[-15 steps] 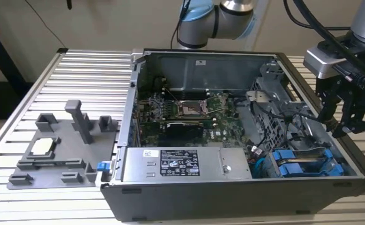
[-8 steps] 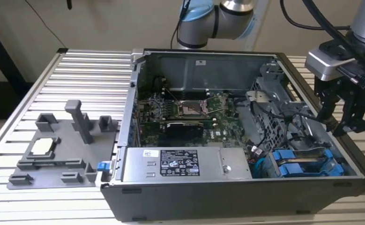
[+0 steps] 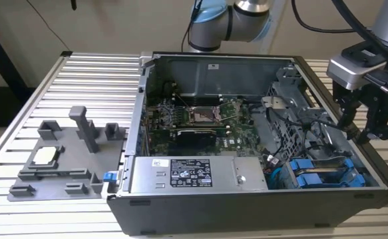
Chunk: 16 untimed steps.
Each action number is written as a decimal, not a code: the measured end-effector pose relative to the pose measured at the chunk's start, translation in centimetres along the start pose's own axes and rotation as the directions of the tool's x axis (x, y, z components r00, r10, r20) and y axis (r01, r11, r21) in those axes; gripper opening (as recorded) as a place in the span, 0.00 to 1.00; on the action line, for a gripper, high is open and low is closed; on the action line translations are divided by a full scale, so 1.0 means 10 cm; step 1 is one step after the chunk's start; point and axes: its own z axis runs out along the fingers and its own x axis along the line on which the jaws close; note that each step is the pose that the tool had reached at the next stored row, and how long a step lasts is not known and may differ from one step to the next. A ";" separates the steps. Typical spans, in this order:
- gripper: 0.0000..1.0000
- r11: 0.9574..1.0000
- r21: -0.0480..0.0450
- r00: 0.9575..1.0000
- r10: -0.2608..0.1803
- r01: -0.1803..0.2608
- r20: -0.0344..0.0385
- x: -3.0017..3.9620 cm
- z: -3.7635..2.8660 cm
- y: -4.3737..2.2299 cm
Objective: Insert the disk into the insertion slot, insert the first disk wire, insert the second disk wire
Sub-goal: 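Insert the first disk wire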
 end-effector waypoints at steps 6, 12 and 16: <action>0.47 0.998 -0.013 0.997 -0.056 0.055 -0.044 -0.004 0.004 0.000; 0.47 0.998 -0.014 0.997 -0.067 0.066 -0.049 -0.014 0.004 -0.003; 0.47 0.998 -0.014 0.997 -0.067 0.066 -0.049 -0.014 0.004 -0.003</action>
